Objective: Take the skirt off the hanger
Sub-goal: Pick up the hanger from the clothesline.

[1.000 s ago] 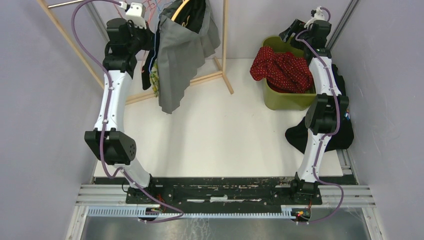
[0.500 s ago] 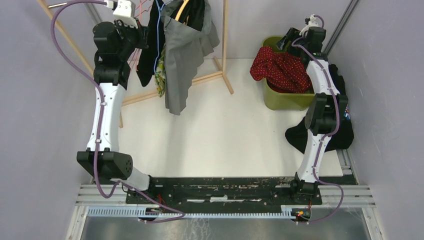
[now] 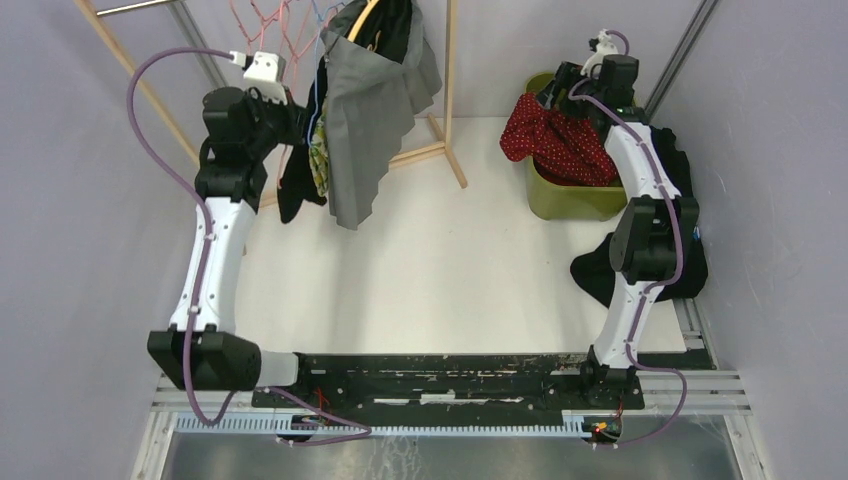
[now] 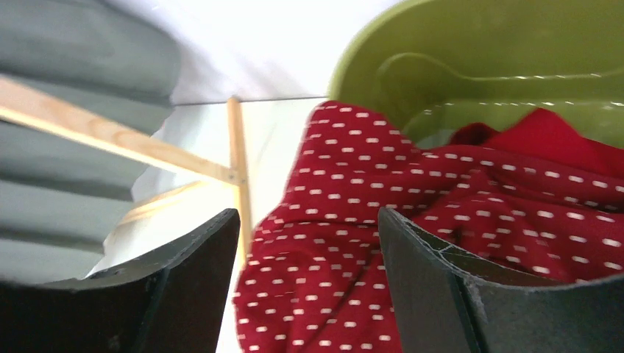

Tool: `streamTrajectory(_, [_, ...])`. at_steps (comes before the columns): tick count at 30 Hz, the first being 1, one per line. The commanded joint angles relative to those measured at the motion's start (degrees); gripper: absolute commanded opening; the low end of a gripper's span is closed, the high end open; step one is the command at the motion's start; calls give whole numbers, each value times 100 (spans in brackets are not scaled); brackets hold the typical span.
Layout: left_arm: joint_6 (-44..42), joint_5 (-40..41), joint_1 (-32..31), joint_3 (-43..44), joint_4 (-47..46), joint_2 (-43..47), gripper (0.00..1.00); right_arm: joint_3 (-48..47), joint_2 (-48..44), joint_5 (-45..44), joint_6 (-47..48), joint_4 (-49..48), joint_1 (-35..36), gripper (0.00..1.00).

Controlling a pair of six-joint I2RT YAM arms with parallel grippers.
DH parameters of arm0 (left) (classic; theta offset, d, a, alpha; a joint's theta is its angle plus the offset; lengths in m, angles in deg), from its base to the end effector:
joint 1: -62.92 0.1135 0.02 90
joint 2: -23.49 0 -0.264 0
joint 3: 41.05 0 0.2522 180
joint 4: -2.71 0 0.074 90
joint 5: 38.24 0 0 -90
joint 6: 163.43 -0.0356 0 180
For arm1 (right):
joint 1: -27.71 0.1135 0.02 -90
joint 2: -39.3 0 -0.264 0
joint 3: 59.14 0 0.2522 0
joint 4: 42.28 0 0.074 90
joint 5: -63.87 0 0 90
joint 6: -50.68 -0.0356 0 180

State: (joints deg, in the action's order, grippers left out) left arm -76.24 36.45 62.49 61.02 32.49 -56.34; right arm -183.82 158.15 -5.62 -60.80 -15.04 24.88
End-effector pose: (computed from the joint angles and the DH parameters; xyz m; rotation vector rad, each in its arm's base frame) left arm 0.3141 -0.0118 0.4546 0.2467 1.6836 -0.1963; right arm 0.4982 -0.0121 0.3312 0.1750 1.9532 0.5626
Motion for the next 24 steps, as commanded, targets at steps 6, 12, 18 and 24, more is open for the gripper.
streamTrajectory(6, [-688, 434, -349, -1163, 137, 1707, 3, 82, -994, -12, 506, 110, 1584, 76])
streamTrajectory(12, [-870, 878, -633, -1934, 457, 2647, 3, 520, -1666, -138, 898, 387, 2838, 76])
streamTrajectory(18, [-935, 1113, -791, -2268, 820, 3320, 3, 944, -2311, -334, 1208, 802, 4007, 76])
streamTrajectory(24, [-930, 1130, -890, -2442, 923, 3653, 3, 1387, -2778, -254, 1303, 1289, 5079, 76])
